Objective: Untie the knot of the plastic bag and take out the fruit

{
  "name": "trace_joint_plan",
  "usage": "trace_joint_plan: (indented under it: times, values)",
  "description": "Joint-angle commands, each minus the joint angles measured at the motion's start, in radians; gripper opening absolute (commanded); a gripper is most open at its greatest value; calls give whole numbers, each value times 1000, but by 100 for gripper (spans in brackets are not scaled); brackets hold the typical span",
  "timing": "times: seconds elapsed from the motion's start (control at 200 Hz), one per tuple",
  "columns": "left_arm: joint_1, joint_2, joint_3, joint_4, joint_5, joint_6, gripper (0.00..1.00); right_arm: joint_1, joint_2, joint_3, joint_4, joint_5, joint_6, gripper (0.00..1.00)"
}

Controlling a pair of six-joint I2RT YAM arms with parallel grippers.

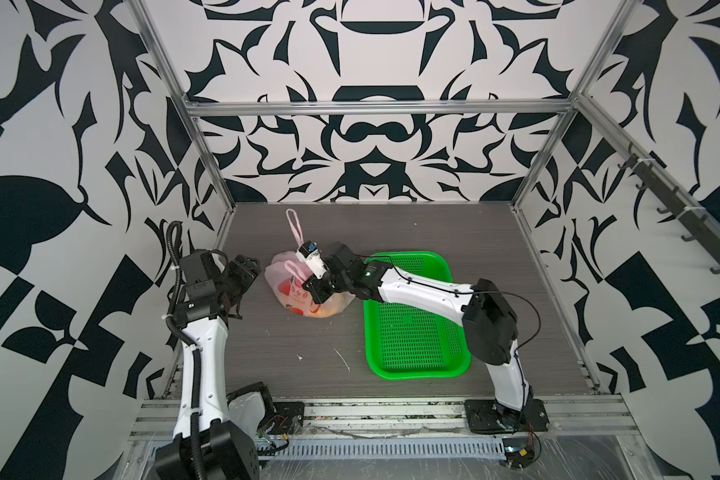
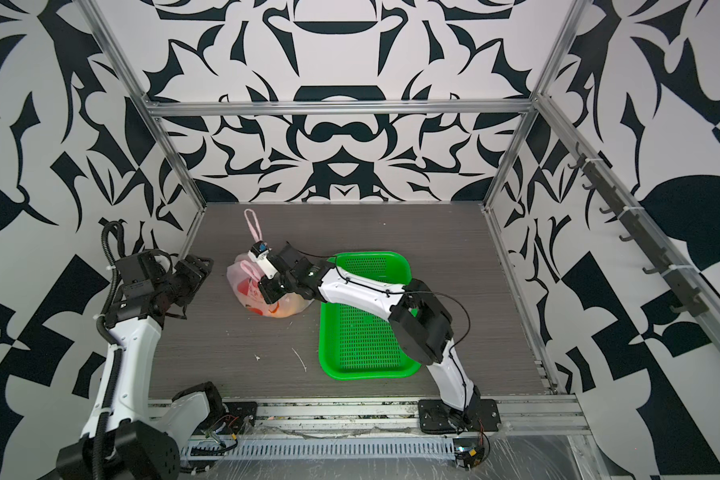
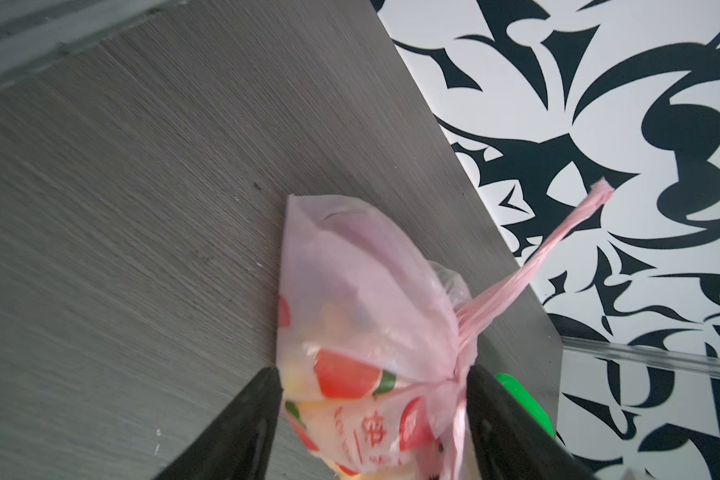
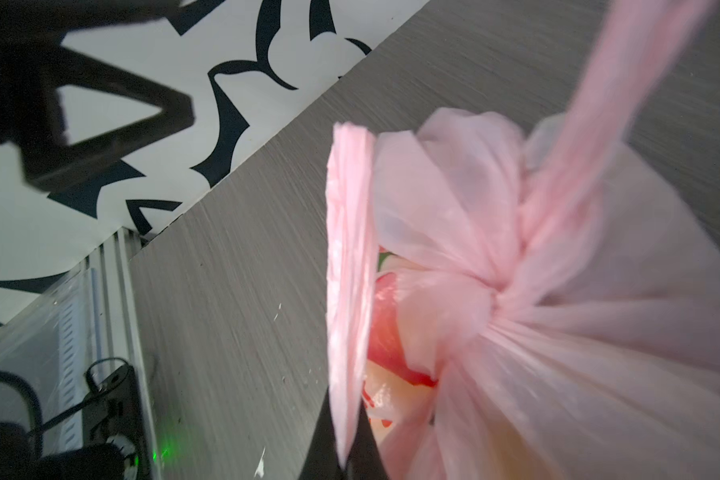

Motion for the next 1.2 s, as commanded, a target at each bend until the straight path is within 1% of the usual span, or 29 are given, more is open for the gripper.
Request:
trace_joint_plan:
  times: [0.0,0.055,0.12,0.18,0.31,0.39,0.5,0.645,0.7,0.89,1.05,1.195]
  values:
    - [3,33,42,11,87,19,72,6,-123,-105,68,16,29,0]
    - [3,40,45,2,94,21,72,7,-155,-151,60,22,32,5]
    - [2,40,39,-5,111,19,72,7,-184,-182,41,26,30,13]
    - [0,34,37,-23,122,22,72,8,-206,-196,20,24,26,21]
    - [-20,11,39,-100,127,54,71,9,-261,-214,-23,23,9,34]
    - [-50,-10,44,-155,115,76,71,10,-298,-220,-55,28,-4,39]
    - [-93,-49,49,-233,92,100,72,10,-356,-227,-101,47,-30,45]
    - [-111,-126,44,-324,76,128,72,10,-444,-242,-137,79,-66,50]
    - [-113,-150,48,-367,72,143,73,9,-473,-245,-154,108,-88,51]
    - [-134,-169,68,-500,18,222,73,6,-533,-236,-186,211,-167,55]
    - [-176,-168,75,-533,-34,242,73,-8,-480,-171,-218,247,-235,55]
    - [-278,-126,84,-516,-150,240,73,-20,-385,-79,-250,242,-321,55]
